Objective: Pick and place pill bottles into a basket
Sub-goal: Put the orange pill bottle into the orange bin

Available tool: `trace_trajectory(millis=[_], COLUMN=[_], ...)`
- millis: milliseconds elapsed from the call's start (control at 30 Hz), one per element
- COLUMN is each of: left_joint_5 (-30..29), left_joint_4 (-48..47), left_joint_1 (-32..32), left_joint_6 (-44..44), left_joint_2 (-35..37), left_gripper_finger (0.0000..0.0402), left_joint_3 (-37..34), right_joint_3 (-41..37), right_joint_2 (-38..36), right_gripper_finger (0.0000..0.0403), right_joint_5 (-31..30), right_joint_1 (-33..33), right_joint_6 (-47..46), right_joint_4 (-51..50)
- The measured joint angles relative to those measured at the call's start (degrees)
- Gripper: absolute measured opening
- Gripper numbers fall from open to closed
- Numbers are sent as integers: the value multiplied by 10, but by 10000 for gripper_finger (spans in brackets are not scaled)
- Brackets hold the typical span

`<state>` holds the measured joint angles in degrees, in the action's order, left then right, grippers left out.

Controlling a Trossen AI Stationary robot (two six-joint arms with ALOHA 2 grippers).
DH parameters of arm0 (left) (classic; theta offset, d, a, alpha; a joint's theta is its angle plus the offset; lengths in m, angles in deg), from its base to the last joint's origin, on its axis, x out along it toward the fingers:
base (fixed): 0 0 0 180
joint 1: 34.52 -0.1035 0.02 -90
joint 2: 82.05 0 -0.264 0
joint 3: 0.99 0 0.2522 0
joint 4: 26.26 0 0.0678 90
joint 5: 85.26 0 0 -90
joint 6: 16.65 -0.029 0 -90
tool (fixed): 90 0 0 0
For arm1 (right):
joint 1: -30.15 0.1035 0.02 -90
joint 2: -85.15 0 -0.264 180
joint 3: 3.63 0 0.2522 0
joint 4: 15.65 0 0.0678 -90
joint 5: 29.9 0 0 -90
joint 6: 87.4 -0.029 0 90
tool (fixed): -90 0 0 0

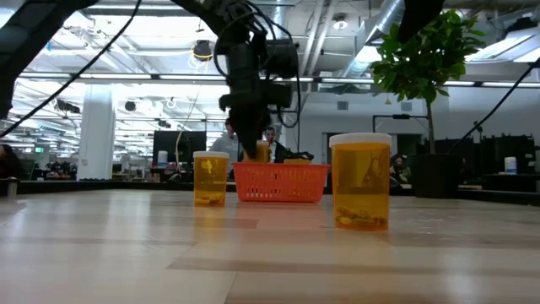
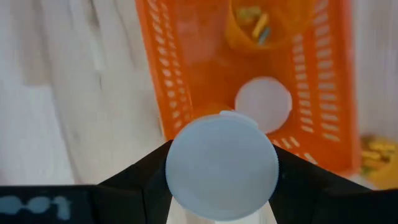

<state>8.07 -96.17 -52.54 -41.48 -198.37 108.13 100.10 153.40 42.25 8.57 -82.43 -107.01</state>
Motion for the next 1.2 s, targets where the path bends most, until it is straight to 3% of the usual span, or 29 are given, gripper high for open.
trace_trajectory(millis=[1200], left_joint_5=[-12], left_joint_4=[9], left_joint_1=[5], left_joint_6=[-5], left_joint_2=[-22], left_gripper_finger=[232], left_joint_3=[0], right_joint_3=[0], right_joint_2=[0], right_gripper_finger=[240], right_joint_5=[1], right_joint_1=[1], right_joint_6=[1], right_joint_4=[-4])
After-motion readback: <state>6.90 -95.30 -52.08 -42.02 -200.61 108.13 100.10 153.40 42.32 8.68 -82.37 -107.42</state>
